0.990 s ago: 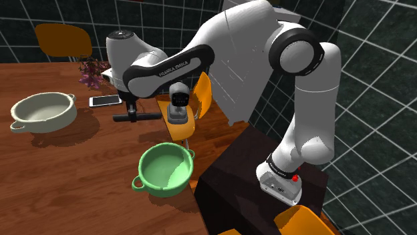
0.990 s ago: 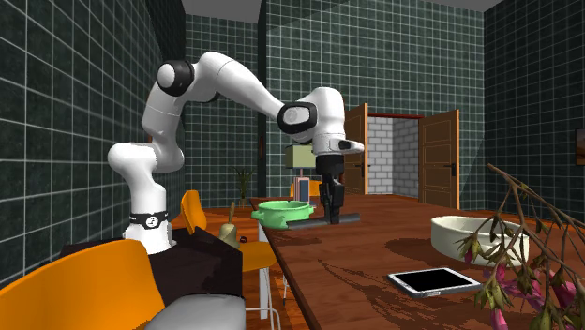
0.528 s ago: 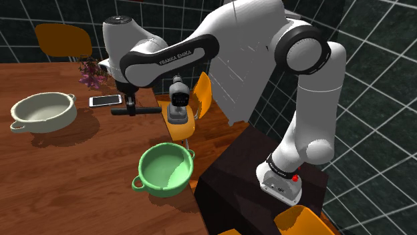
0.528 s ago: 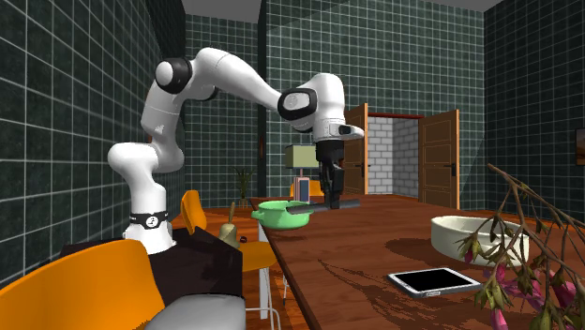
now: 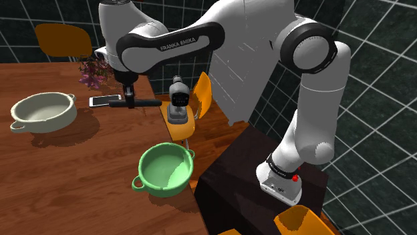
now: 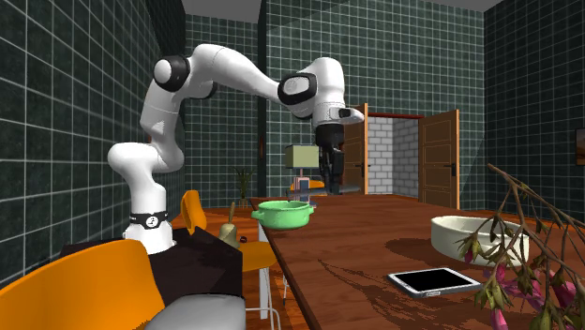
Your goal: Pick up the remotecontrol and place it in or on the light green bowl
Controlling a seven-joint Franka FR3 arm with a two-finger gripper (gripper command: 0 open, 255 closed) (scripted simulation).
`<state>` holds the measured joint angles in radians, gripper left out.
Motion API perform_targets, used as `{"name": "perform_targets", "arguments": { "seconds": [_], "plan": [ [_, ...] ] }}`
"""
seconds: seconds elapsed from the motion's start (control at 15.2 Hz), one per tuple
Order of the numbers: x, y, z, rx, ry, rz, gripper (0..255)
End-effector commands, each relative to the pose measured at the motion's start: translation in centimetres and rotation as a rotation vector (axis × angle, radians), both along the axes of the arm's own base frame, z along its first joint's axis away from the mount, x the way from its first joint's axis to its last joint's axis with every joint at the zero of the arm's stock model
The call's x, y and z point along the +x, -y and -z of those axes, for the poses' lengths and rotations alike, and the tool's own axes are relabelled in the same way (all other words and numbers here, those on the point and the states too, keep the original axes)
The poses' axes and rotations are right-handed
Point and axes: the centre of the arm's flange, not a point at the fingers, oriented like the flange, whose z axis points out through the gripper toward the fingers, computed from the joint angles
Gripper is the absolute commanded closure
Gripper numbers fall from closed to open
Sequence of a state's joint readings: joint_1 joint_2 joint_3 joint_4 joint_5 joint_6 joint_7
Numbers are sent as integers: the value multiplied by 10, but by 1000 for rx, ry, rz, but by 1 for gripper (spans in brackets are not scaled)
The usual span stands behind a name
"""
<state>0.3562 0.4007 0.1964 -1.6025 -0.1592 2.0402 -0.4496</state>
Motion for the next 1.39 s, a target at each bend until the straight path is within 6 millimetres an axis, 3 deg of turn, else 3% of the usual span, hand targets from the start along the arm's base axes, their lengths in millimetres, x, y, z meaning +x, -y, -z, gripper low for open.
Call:
{"name": "perform_targets", "arguments": {
  "seconds": [0.0,1.32],
  "plan": [
    [-13,-3,-6,0,0,0,255],
    [-265,-67,4,0,0,0,255]
  ]
}}
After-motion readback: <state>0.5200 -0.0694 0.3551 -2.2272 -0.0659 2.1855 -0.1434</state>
